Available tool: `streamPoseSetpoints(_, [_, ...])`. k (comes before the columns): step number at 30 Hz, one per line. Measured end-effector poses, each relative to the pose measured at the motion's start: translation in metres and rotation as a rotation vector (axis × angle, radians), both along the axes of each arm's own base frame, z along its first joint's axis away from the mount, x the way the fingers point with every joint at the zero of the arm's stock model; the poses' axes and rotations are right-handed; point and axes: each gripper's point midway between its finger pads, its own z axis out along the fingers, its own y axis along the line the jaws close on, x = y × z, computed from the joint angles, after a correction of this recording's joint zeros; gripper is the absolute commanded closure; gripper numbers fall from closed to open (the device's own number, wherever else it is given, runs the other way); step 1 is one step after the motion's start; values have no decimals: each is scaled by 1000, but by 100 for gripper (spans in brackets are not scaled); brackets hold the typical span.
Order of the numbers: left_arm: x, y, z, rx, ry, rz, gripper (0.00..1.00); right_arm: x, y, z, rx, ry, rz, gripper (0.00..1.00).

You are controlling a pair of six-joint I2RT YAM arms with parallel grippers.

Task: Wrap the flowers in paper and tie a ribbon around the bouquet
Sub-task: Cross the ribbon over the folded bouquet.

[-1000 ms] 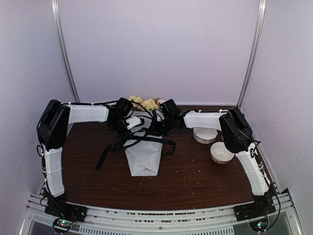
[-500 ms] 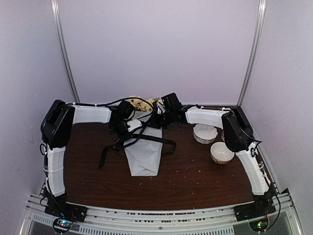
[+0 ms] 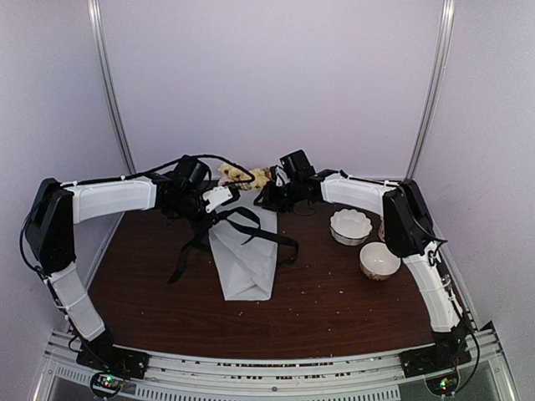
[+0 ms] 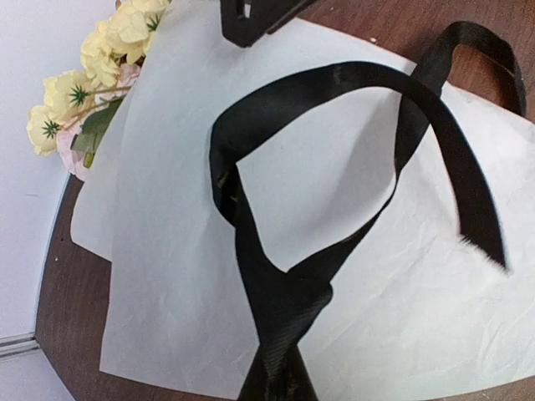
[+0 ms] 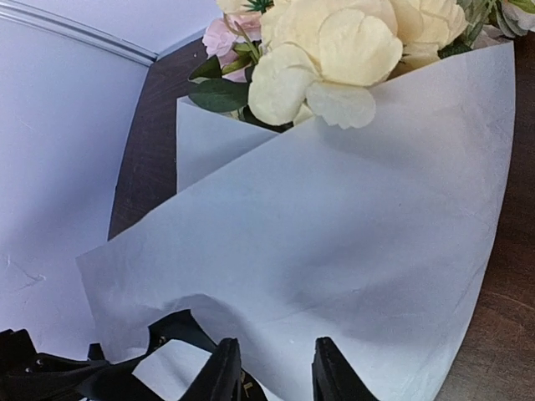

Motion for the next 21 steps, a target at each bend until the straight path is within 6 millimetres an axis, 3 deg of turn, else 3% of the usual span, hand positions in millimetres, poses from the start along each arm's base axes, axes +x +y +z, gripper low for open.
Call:
streamPoseSetpoints(4, [-4, -5, 6, -28, 0, -18, 100, -10, -3, -8, -15, 0, 64, 64])
streamPoseSetpoints(9, [-5, -6, 6, -39, 8, -21, 100, -51, -7, -16, -3, 49, 208, 56])
streamPoseSetpoints(15, [-5, -6, 6, -44, 10, -12, 100, -76, -7, -9, 31, 60, 304, 58])
streamPoseSetpoints(21, [-5, -9, 10, -66, 7, -15, 100, -73, -10, -10, -12, 42, 303, 88])
